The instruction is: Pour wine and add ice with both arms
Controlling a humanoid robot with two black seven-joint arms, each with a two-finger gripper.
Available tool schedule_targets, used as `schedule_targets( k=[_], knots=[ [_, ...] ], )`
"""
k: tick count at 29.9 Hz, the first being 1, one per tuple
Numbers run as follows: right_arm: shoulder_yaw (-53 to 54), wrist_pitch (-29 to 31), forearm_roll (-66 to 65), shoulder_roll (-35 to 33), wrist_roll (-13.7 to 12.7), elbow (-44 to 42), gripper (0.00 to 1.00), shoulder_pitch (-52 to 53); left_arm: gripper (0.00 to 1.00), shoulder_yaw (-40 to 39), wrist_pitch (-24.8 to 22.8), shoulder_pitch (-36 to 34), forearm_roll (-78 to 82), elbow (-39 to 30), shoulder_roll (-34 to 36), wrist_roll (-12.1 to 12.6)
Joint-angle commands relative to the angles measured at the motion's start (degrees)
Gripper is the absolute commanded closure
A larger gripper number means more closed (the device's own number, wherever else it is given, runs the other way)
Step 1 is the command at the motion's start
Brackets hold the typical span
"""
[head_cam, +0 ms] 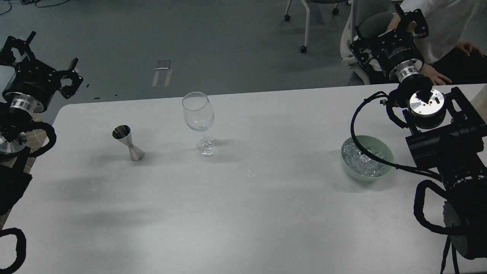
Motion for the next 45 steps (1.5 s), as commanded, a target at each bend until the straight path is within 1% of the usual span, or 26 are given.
schedule_targets(
  k=[1, 3, 6, 8, 13, 17, 30, 32, 33, 34, 35, 37, 40, 42, 43, 45],
  knots=[
    [0.0, 0.1, 0.0, 0.0, 0.0, 0.0, 0.00, 0.0, 0.01, 0.1, 0.0, 0.0, 0.0, 0.1, -0.4, 0.0],
    [0.0, 0.1, 0.0, 0.0, 0.0, 0.0, 0.00, 0.0, 0.01, 0.9, 0.0, 0.0, 0.1, 0.1, -0.7, -0.1],
    [0.0, 0.1, 0.0, 0.0, 0.0, 0.1, 0.00, -0.3, 0.01, 1.4, 0.0, 0.4, 0.6, 0.2, -0.4, 0.5],
    [0.0, 0.1, 0.0, 0.0, 0.0, 0.7, 0.00, -0.6, 0.01, 1.2, 0.0, 0.4, 0.2, 0.2, -0.6, -0.3],
    [0.0, 0.7, 0.0, -0.1, 0.1, 3.2, 0.00, -1.8, 0.01, 0.2, 0.0, 0.4, 0.1, 0.4, -0.9, -0.5],
    [0.0, 0.9, 0.0, -0.5, 0.0, 3.1, 0.00, -2.1, 0.01, 0.2, 0.0, 0.1, 0.1, 0.8, -0.9, 0.2],
    [0.0, 0.5, -0.2, -1.4, 0.3, 3.2, 0.00, -2.4, 0.01, -0.1, 0.0, -0.8, -0.2, 0.3, -1.7, 0.5],
    [0.0, 0.3, -0.2, -1.7, 0.3, 3.5, 0.00, -2.4, 0.02, -0.4, 0.0, -0.8, -1.6, 0.3, -1.7, 1.7],
    [0.0, 0.3, -0.2, -1.9, 0.7, 3.7, 0.00, -2.4, 0.02, -0.5, 0.0, -0.7, -3.1, 0.1, -1.7, 3.4],
    [0.0, 0.2, -0.2, -2.0, 0.8, 3.8, 0.00, -2.4, 0.02, -0.5, 0.0, -0.5, -4.0, 0.0, -1.6, 4.2],
    [0.0, 0.2, -0.2, -2.1, 0.8, 4.0, 0.00, -2.5, 0.02, -1.1, 0.0, -0.4, -6.1, -0.2, -1.5, 5.6],
    [0.0, 0.2, -0.2, -2.2, 0.8, 4.4, 0.00, -2.7, 0.03, -2.0, 0.0, 0.5, -9.0, -2.3, -1.0, 6.9],
    [0.0, 0.2, -0.1, -2.2, 0.8, 4.4, 0.00, -2.9, 0.03, -3.2, 0.0, 4.2, -11.1, -6.4, 0.3, 7.3],
    [0.0, 0.1, -0.1, -2.0, 0.8, 4.4, 0.00, -3.2, 0.04, -5.0, 0.0, 8.0, -11.9, -11.0, 1.9, 7.4],
    [0.0, 0.1, -0.1, -2.0, 0.8, 4.4, 0.00, -3.2, 0.04, -5.0, 0.0, 8.0, -11.9, -11.0, 2.0, 7.4],
    [0.0, -0.2, 0.0, -1.7, 0.6, 4.3, 0.00, -3.3, 0.06, -8.6, 0.8, 12.6, -12.3, -18.3, 2.3, 7.5]
  ],
)
